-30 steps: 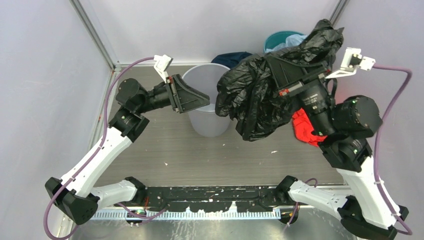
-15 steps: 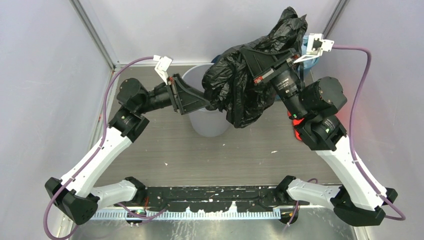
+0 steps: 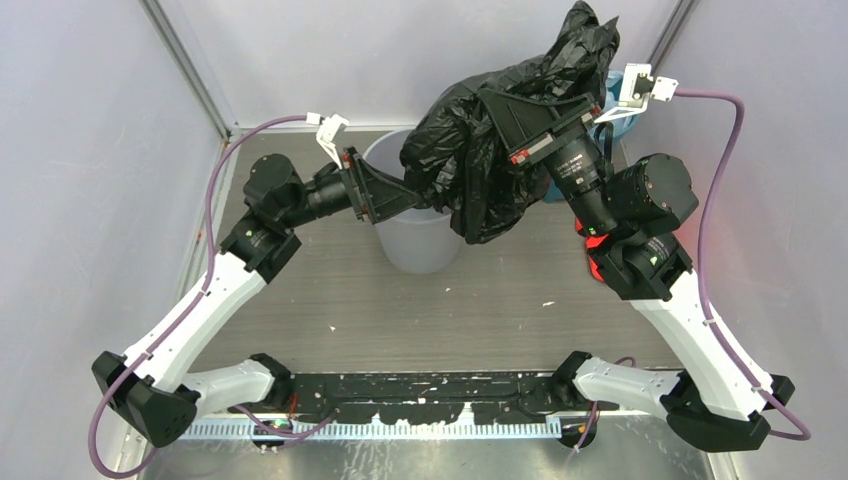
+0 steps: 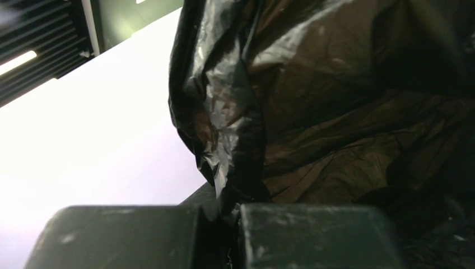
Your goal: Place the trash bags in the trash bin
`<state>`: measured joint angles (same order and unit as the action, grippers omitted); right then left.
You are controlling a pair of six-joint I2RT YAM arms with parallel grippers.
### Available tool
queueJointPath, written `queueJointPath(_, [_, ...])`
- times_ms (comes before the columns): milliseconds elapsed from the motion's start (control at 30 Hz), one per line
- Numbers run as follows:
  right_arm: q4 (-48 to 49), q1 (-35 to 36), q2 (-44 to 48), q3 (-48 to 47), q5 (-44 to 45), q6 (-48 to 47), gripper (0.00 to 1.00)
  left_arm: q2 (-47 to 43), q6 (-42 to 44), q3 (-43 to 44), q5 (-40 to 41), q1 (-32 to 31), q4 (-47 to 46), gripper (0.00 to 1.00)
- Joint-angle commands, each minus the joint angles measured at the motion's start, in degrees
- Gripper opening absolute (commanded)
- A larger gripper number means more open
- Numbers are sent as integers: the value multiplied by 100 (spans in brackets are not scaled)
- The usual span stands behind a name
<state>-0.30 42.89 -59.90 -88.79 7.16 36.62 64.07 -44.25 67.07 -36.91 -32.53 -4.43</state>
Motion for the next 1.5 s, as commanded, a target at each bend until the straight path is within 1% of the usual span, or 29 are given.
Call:
queueJointPath(0, [381,5,24,-119,-157,236,1,-44,227,254,335,-81,-133,64])
queueJointPath(233, [355,1,29,27,-277,410,1,-67,196,237,489,-176,-437,64])
queueJointPath(300, [306,0,51,89,-244,431,1,-102,130,196,490,-199,-601,60])
queueJointPath(333, [288,1,63,121,-235,444,1,-99,90,193,465,-198,-660,55])
queueJointPath(400, [241,0,68,179,-232,487,1,-44,-23,207,333,-198,-849,35])
queueJointPath(467, [152,6,51,195,-259,510,1,25,-187,227,185,-204,-1111,12])
queueJointPath(500, [110,3,48,208,-278,512,1,61,-284,235,123,-202,-1226,7])
queueJointPath(533, [78,2,41,208,-291,520,1,83,-365,256,85,-209,-1294,5])
queueJointPath(633, [-406,0,59,146,-292,419,1,87,-489,359,25,-201,-1178,0])
queueJointPath(733, [-1100,1,105,-65,-129,206,1,-65,-497,484,44,-201,-900,0])
queueJointPath(767, [-1341,5,124,-132,-69,133,3,-123,-497,547,76,-208,-779,0])
queueJointPath(800, [-1565,8,144,-202,-40,66,11,-190,-497,630,108,-208,-691,0])
queueJointPath(867, [-2058,3,154,-353,-1,-45,23,-227,-533,817,107,-207,-557,0])
queueJointPath(933, [-2526,8,169,-517,45,-132,39,-217,-549,1059,80,-204,-396,0])
queueJointPath(967, [-2765,4,168,-603,87,-182,44,-197,-538,1195,71,-201,-258,0])
queueJointPath(1000, [-3029,8,175,-708,132,-227,46,-175,-503,1314,76,-201,-155,0])
queueJointPath(1133, [-3939,0,246,-1082,277,-406,52,-62,-242,1873,227,-193,391,0])
queueJointPath(1233, [-4524,4,360,-1307,350,-475,58,45,18,2122,444,-198,790,0])
queueJointPath(1333, [-4819,5,475,-1465,243,-464,60,162,75,2200,585,-192,868,0])
queueJointPath(1467, [-5015,0,507,-1620,-128,-458,62,325,96,2244,703,-177,875,0])
